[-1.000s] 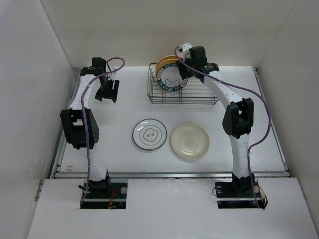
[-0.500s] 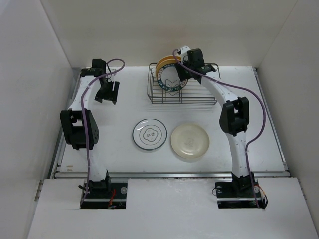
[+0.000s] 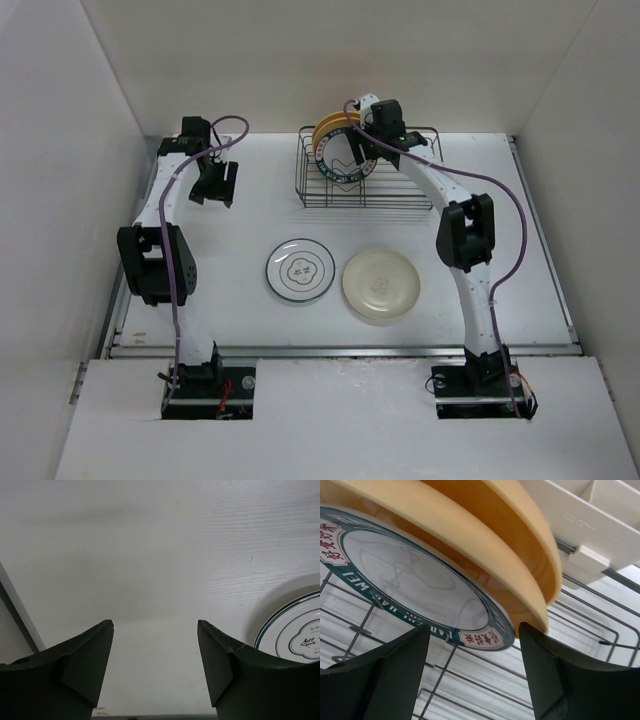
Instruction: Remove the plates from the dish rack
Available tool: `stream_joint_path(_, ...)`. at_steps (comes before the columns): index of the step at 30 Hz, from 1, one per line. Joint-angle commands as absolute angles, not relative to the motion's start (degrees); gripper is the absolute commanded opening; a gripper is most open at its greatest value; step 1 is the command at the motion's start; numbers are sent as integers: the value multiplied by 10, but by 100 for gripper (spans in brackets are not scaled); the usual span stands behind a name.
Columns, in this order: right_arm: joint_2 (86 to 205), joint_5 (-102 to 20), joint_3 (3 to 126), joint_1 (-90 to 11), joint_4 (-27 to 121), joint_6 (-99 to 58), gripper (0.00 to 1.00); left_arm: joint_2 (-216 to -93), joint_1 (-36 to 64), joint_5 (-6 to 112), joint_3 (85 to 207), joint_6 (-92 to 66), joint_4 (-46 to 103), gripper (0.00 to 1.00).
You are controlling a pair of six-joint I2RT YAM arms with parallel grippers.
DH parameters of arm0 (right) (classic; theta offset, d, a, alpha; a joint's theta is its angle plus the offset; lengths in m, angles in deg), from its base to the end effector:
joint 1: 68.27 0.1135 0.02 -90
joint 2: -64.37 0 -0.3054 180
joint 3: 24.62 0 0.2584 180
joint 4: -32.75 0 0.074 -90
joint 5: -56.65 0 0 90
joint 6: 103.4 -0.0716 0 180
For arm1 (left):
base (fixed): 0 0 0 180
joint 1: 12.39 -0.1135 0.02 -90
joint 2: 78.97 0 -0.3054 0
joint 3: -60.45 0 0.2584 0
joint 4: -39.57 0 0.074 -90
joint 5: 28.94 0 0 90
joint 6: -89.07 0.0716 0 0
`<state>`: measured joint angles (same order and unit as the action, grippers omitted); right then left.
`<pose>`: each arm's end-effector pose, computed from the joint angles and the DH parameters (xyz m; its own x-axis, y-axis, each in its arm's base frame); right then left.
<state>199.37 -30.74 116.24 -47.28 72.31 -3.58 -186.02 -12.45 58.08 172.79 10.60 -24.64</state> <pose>0.5745 0.2169 0.2751 -0.4554 -0.3572 -0.8155 -0.4061 0.8985 -0.1668 0.4420 -0.0033 0.3047 -0.8340 0.1987 -0.5147 0.1965 0.9787 0.0596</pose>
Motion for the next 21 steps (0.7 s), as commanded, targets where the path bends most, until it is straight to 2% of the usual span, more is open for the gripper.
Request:
stream_joint_path(1,2020,-332,1194,-480,686,-45,78,-1817,-124,582,1722,112,-249,65)
stream_joint_path(5,2033,-368,1194,-480,671,-62,72,-1807,-124,582,1722,118,-249,65)
stream_joint_path(6,2041,-368,1201,-485,666,-73,62,-1807,-124,582,1717,118,-249,65)
stream_joint_path(9,2041,-393,1201,-485,666,-84,48,-1801,-124,582,1717,118,-249,65)
stream_joint_path(10,2034,-393,1201,-485,666,-84,38,-1801,-124,582,1712,118,-249,65)
stream_joint_path(12,2016,-400,1187,-485,666,-84,25,-1796,-124,582,1706,118,-249,65)
stream_joint_path(13,2008,-400,1179,-485,660,-71,13,-1796,-124,589,1706,118,-249,65)
stream_joint_path(16,1975,-383,1143,-485,645,-52,9,-1791,-124,594,1701,118,-249,65)
stream_joint_path(19,1949,-383,1128,-485,638,-41,0,-1791,-124,594,1694,118,-249,65)
stream_joint_path(21,1938,-391,1128,-485,638,-41,0,-1791,-124,594,1689,118,-249,65)
